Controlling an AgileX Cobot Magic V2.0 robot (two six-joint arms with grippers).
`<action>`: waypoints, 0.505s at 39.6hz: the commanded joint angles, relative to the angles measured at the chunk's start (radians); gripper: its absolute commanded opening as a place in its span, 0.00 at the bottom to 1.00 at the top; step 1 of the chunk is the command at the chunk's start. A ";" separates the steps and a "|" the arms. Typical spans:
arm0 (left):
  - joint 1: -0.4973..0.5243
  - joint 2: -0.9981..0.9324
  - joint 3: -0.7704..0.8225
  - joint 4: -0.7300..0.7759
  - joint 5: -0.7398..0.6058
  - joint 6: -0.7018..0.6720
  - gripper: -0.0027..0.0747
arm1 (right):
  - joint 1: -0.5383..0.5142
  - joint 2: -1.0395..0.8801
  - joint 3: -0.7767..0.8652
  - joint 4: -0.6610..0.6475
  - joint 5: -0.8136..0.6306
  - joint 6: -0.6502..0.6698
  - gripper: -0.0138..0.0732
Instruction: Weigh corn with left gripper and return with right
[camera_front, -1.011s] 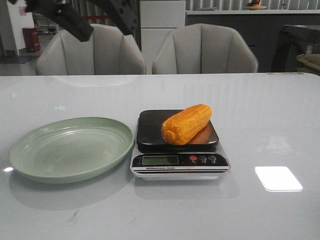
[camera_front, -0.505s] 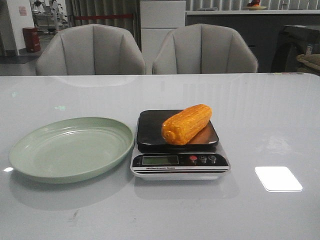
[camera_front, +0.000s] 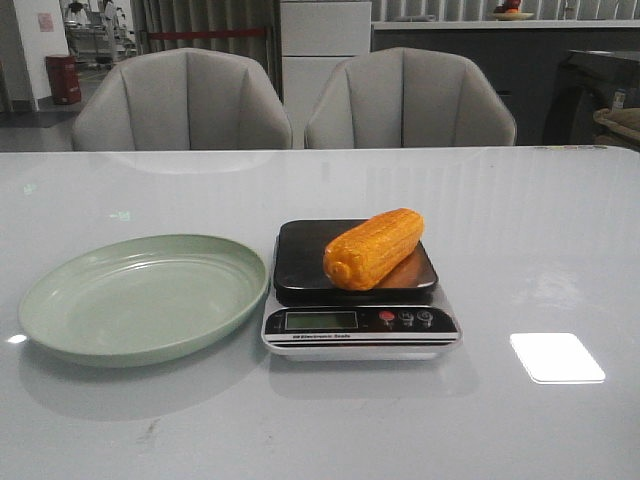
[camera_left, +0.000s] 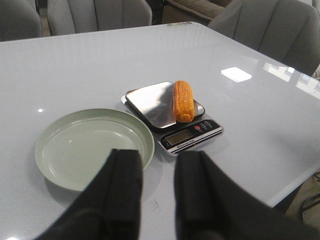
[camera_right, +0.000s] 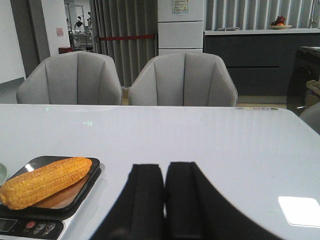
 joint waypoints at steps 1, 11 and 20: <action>0.000 -0.019 -0.018 0.014 -0.056 0.001 0.20 | -0.006 -0.019 0.011 -0.006 -0.095 -0.007 0.35; 0.000 -0.023 -0.011 0.014 -0.049 0.001 0.18 | -0.006 -0.019 -0.005 0.033 -0.203 -0.004 0.35; 0.000 -0.023 -0.011 0.014 -0.051 0.001 0.18 | -0.006 0.078 -0.176 0.015 -0.083 -0.005 0.35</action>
